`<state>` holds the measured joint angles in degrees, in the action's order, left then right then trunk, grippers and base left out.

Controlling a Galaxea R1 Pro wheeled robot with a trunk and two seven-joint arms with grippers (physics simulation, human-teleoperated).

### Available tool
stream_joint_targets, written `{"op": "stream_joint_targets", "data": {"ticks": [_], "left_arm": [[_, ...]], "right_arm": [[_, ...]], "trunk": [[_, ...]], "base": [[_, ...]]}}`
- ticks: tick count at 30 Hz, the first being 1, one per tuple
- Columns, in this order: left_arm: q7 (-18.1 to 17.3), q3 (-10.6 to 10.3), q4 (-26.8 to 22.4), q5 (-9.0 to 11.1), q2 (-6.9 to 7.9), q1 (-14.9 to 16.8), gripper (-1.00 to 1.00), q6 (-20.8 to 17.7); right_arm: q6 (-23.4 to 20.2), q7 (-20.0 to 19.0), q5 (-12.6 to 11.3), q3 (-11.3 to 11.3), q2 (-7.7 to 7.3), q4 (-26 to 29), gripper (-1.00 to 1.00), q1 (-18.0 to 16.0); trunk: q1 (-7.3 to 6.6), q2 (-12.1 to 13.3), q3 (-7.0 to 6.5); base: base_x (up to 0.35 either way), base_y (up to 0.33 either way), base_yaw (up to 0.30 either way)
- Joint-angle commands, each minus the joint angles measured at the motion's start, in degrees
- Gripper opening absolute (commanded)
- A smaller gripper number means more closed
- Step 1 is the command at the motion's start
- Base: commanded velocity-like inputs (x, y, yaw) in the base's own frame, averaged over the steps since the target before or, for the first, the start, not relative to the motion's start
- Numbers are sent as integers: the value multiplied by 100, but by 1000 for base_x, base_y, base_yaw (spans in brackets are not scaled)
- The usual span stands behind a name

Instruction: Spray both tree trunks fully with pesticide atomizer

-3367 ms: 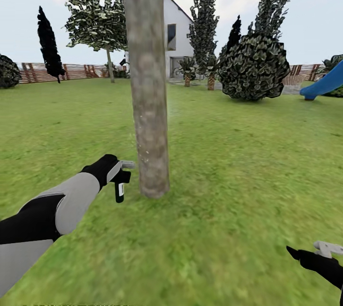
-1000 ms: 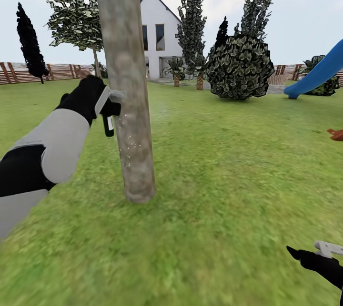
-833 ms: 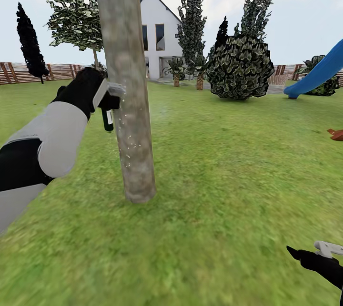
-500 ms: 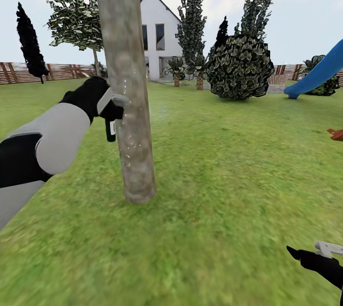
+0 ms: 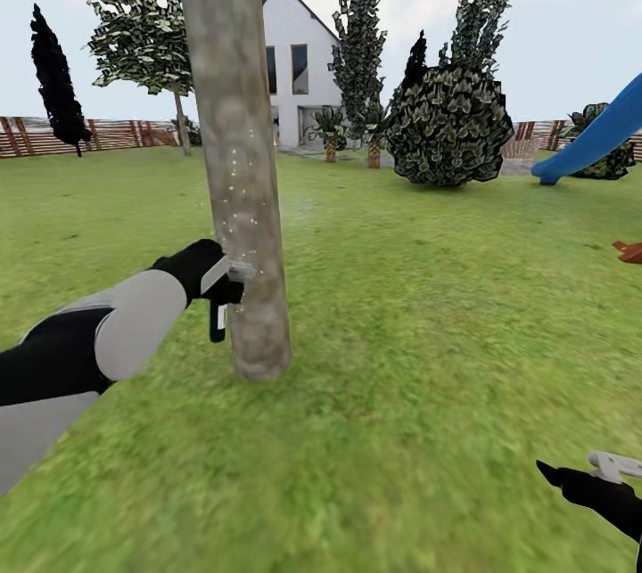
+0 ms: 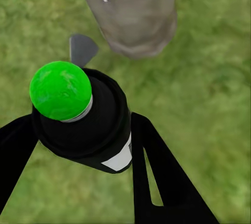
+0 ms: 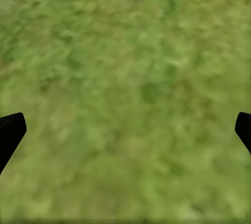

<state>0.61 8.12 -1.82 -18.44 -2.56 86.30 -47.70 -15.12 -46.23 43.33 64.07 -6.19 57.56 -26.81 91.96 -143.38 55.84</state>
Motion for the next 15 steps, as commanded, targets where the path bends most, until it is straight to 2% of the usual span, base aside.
{"op": "stream_joint_targets", "data": {"ticks": [1, 5, 9, 10, 11, 15], "left_arm": [[1, -13, -3, -11, 8, -142, -100, 171], [1, -7, -3, -11, 39, -521, -100, 601], [1, 3, 5, 6, 227, -917, -100, 1152], [1, 4, 5, 10, 244, -990, -100, 1248], [1, 4, 6, 14, 264, -1135, -100, 1520], [1, 14, 3, 40, 273, -1530, -100, 1894]], "right_arm": [[0, 0, 0, 0, 0, 0, 100, 0], [0, 0, 0, 0, 0, 1, 100, 0], [1, 8, 0, 0, 1, -2, 100, 0], [1, 9, 0, 0, 1, -3, 100, 0], [0, 3, 0, 0, -1, -2, 100, 0], [3, -8, 0, 0, -1, -2, 100, 0]], "trunk": [[-1, -1, -1], [-1, -1, -1], [-1, -1, -1], [-1, -1, -1], [-1, -1, -1], [-1, -1, -1]], "base": [[0, 0, 0], [0, 0, 0], [0, 0, 0], [0, 0, 0], [0, 0, 0], [0, 0, 35]]}}
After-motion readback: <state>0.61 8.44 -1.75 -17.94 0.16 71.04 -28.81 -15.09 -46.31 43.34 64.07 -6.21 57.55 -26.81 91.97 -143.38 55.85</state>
